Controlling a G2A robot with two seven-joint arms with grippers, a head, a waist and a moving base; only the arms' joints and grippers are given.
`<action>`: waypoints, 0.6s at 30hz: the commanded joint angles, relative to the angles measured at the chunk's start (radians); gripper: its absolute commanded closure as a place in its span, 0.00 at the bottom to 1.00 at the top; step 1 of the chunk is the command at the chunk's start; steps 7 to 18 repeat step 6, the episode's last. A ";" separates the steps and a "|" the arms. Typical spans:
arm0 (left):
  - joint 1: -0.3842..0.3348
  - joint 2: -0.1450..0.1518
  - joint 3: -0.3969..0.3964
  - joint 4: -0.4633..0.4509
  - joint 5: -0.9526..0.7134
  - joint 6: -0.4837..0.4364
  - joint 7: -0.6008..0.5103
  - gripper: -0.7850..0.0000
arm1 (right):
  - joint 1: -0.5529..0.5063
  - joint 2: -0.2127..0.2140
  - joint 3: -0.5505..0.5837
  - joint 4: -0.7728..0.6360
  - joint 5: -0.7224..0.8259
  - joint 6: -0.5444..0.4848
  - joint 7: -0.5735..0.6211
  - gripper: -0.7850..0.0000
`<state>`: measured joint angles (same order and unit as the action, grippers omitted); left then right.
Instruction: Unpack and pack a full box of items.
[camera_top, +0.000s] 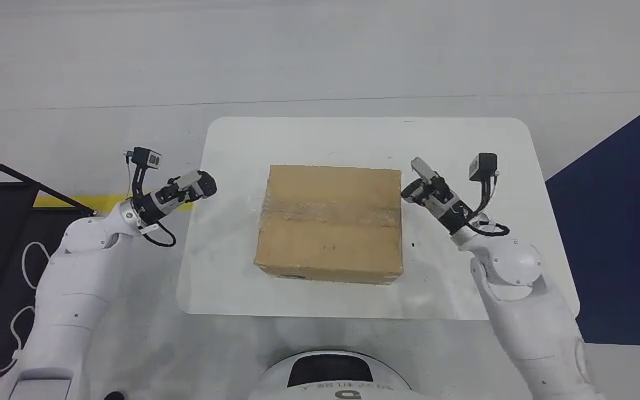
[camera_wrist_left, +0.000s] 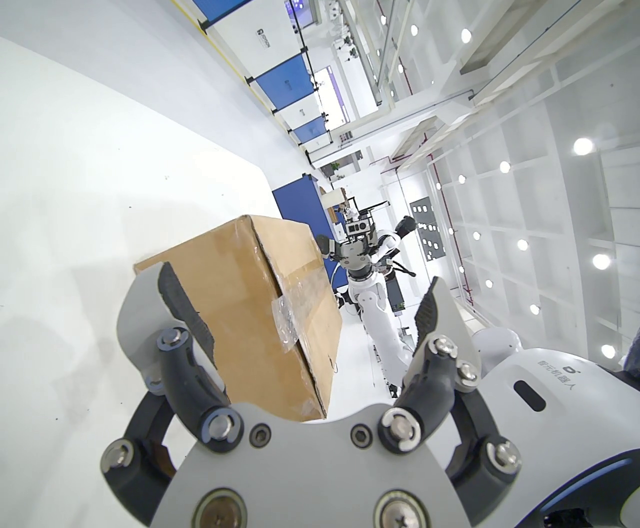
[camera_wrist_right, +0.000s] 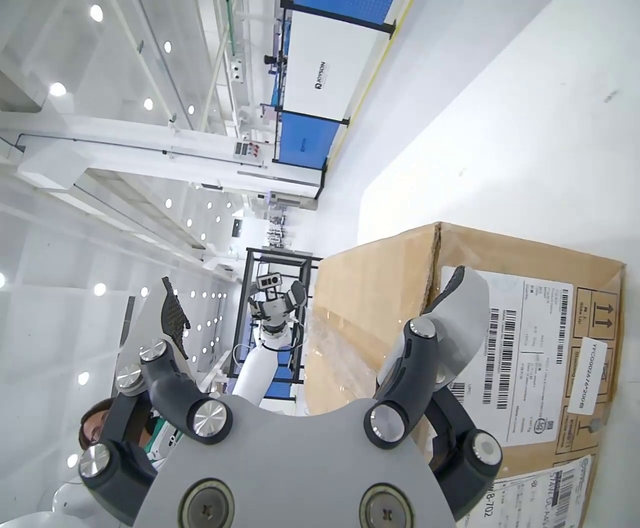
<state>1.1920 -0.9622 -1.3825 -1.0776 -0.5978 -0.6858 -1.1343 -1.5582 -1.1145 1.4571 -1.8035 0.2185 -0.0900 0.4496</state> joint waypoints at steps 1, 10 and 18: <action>0.000 0.000 0.000 0.000 0.000 0.000 0.000 0.00 | 0.009 -0.001 0.000 0.004 0.001 -0.002 -0.003 0.00; 0.000 0.000 0.000 0.000 0.000 0.000 0.000 0.00 | -0.015 0.004 0.080 0.041 0.062 -0.120 0.030 0.00; 0.000 0.000 0.000 0.000 0.000 0.000 0.000 0.00 | -0.015 0.004 0.080 0.041 0.062 -0.120 0.030 0.00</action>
